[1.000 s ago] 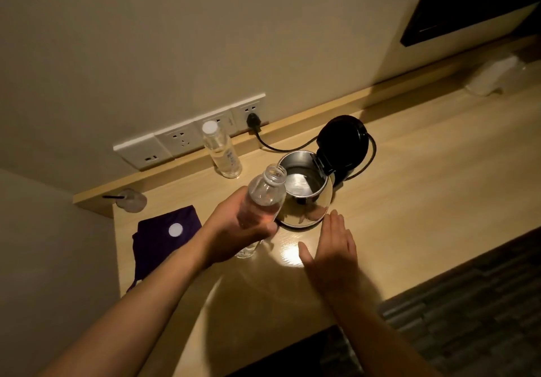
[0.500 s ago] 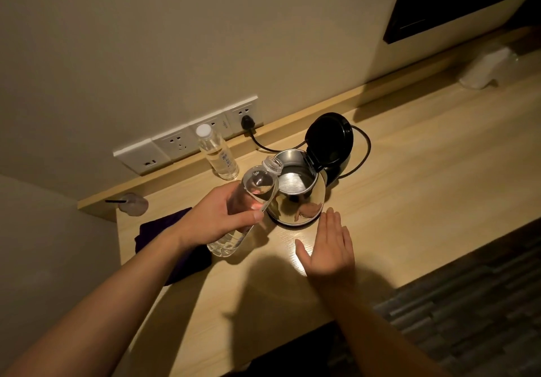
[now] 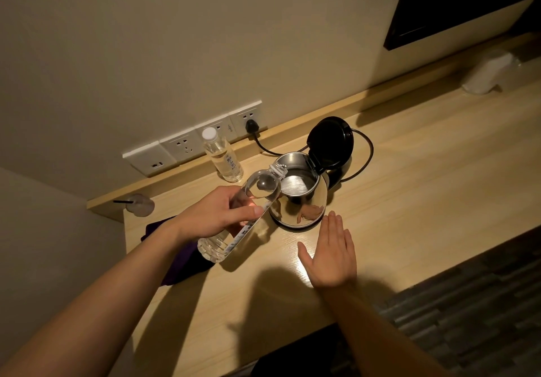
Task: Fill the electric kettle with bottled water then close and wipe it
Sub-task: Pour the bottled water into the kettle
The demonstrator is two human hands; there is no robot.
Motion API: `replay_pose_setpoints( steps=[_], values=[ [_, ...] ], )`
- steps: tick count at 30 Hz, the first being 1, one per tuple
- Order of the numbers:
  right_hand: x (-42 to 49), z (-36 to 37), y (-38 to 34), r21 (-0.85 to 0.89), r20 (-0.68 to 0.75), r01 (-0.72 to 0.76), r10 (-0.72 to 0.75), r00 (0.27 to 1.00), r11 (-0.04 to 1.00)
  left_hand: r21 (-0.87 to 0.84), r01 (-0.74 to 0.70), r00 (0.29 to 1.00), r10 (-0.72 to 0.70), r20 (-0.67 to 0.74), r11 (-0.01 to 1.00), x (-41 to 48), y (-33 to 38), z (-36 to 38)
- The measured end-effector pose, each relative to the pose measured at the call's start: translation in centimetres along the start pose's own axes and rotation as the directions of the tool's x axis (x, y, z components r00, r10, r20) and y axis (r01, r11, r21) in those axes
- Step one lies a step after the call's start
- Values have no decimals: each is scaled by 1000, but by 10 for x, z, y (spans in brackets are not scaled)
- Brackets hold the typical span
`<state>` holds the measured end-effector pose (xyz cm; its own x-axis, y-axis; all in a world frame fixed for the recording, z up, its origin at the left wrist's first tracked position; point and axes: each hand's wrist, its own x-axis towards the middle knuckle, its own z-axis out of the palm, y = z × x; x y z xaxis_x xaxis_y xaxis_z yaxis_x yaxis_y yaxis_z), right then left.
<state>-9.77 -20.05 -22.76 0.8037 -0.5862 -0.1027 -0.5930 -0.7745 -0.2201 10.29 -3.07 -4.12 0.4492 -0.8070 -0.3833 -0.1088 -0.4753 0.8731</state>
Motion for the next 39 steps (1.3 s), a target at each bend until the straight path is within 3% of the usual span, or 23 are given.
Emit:
replay_pose_setpoints(
  steps=[39],
  values=[
    [-2,-5,0,6,6,9,-9,1000,1000,12,59,997,-59,46,998,-5,10,-11]
  ],
)
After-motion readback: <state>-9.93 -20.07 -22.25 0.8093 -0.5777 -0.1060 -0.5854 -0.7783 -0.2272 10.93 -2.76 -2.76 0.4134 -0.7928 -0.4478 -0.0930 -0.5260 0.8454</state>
